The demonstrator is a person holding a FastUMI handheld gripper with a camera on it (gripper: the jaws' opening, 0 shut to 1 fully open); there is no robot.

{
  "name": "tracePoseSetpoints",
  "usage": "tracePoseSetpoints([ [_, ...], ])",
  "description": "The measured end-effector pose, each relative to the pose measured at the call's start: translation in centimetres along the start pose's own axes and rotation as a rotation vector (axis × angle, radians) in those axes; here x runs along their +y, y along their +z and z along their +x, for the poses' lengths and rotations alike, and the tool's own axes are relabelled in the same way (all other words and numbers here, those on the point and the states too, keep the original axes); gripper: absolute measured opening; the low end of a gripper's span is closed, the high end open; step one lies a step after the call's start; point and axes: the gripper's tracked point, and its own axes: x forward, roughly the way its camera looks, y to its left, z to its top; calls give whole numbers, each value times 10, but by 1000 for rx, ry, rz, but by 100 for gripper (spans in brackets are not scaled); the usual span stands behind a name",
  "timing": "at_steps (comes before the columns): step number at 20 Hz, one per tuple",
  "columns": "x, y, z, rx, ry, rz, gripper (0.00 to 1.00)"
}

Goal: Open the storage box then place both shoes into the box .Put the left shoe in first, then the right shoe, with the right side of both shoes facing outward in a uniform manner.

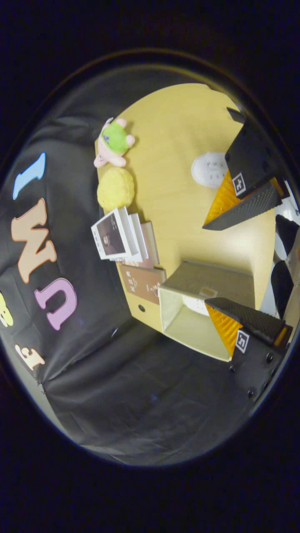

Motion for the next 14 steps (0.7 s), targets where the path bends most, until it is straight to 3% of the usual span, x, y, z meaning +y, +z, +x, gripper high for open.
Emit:
tracePoseSetpoints([
  [7,-84,-25,-16,55,-98,6,100],
  [14,-148,-62,-8,175,-176,-65,100],
])
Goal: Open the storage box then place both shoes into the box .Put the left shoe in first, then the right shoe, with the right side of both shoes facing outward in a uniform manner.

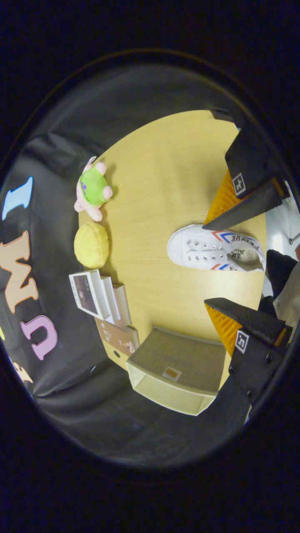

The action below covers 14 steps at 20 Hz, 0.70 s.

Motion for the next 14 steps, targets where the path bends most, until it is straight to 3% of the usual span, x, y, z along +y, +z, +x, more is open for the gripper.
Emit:
tracePoseSetpoints([
  [14,-52,-68,67,248,-44,-115,100],
])
